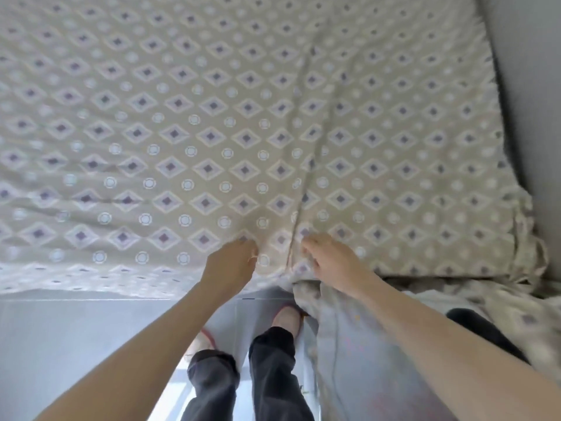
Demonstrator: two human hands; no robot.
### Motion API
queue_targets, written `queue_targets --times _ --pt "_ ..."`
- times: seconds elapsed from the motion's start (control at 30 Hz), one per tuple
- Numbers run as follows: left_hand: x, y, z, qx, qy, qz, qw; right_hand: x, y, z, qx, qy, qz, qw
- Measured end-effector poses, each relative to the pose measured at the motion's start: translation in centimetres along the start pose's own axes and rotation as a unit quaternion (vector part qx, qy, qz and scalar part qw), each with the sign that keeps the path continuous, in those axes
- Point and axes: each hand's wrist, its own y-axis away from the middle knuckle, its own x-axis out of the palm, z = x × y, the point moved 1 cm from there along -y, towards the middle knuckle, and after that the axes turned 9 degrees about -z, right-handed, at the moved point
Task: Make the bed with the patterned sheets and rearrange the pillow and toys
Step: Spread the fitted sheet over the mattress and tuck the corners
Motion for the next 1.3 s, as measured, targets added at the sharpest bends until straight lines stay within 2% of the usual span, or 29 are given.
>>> queue_targets --times 0.1,0.27,0.4,0.5,0.6,0.67,0.77,0.87,0.97,1.07,1.13,1.2,1.27,1.3 --pt "0.5 -1.7 -3.6 0.016 0.023 -0.015 0.999 -1.4 2.1 -5.0 0.051 0.100 0.051 0.992" --pt "2.0 -4.1 -9.0 0.065 0.051 -0.039 0.996 -2.6 3.9 -9.8 0.072 0.149 0.095 0.982" --pt "3.3 -4.7 -10.7 0.084 0.094 -0.066 0.990 -2.9 4.1 -11.3 0.097 0.079 0.148 0.981" --pt "3.8 -4.8 -11.2 0.099 0.060 -0.080 0.990 -3.0 4.6 -11.9 0.115 0.057 0.144 0.981" --pt "3.9 -4.8 -11.4 0.113 0.017 -0.086 0.990 -2.6 4.5 -12.2 0.184 0.048 0.151 0.970" --pt "4.0 -5.0 -11.5 0.120 -0.026 -0.070 0.990 -3.3 4.6 -12.4 0.226 0.059 0.182 0.955" --pt "4.2 -5.3 -11.9 0.117 -0.055 -0.020 0.991 -3.3 5.4 -13.3 0.217 0.064 0.202 0.953" --pt "4.3 -5.4 -12.8 0.113 -0.054 0.041 0.991 -2.3 5.9 -13.5 0.201 0.066 0.180 0.961" --pt "4.1 -5.7 -13.7 0.114 -0.075 0.083 0.987 -2.1 5.9 -13.5 0.221 0.043 0.155 0.962" --pt "3.8 -6.4 -14.6 0.117 -0.083 0.087 0.986 -2.4 6.9 -14.5 0.251 -0.029 0.145 0.957" --pt "3.6 -6.9 -15.5 0.130 -0.092 0.090 0.983 -2.3 8.2 -15.8 0.280 -0.105 0.106 0.948" --pt "3.5 -7.6 -16.9 0.150 -0.093 0.096 0.980 -2.5 9.2 -17.3 0.362 -0.189 0.012 0.913" --pt "3.4 -8.3 -18.5 0.174 -0.095 0.096 0.976 -3.1 9.7 -18.9 0.474 -0.224 -0.106 0.845" --pt "3.4 -8.8 -19.4 0.190 -0.098 0.093 0.972 -3.2 9.9 -19.7 0.531 -0.238 -0.146 0.800"
